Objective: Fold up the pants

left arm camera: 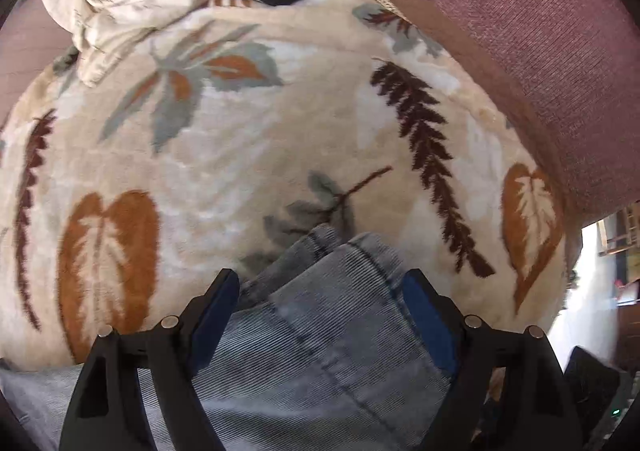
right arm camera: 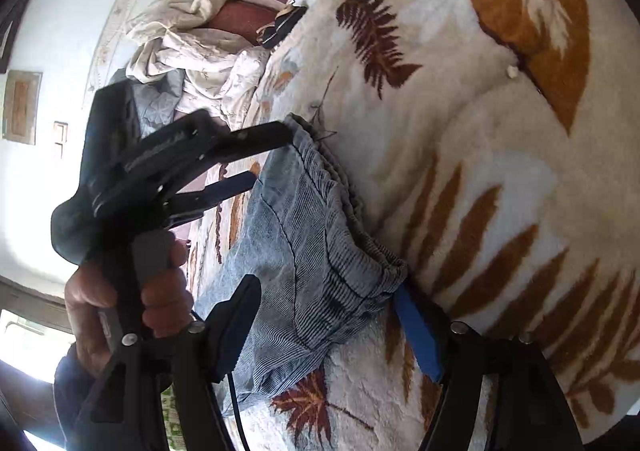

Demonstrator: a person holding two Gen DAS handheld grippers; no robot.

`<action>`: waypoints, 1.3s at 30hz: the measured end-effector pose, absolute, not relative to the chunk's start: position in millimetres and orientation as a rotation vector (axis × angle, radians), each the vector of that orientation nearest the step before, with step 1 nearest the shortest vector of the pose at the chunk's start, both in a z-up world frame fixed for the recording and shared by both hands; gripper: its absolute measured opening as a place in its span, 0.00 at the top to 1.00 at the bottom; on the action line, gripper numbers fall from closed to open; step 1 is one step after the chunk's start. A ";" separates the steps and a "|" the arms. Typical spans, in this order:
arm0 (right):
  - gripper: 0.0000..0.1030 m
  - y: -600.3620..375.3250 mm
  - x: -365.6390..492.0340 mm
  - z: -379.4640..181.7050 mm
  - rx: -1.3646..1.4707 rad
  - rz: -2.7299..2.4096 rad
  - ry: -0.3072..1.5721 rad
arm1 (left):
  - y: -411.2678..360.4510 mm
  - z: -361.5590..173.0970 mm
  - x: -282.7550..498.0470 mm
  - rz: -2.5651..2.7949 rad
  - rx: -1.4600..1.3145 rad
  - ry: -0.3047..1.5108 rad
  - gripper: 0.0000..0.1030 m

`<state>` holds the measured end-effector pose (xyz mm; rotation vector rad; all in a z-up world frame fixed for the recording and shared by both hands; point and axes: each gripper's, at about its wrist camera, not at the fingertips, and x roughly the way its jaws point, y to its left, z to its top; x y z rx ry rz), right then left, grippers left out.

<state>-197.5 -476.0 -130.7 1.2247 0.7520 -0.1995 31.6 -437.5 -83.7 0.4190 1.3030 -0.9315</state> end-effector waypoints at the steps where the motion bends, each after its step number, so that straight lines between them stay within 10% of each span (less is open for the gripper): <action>1: 0.44 -475.8 -196.6 -130.7 1.222 -0.210 0.751 | -438.7 -84.3 32.3 -0.944 0.403 1.312 0.18; 6: 0.67 -482.6 -202.0 -138.9 1.257 -0.239 0.749 | -449.1 -86.0 31.5 -0.992 0.389 1.303 0.21; 9: 0.70 -480.5 -199.0 -136.5 1.218 -0.247 0.755 | -453.1 -92.3 29.5 -1.014 0.389 1.320 0.47; 19: 0.74 -469.7 -188.4 -124.9 1.076 -0.286 0.770 | -446.3 -93.8 26.9 -1.002 0.397 1.264 0.86; 39: 0.75 -410.1 -172.6 -68.8 0.679 -0.278 0.690 | -372.5 -35.6 43.9 -1.012 0.182 1.179 0.90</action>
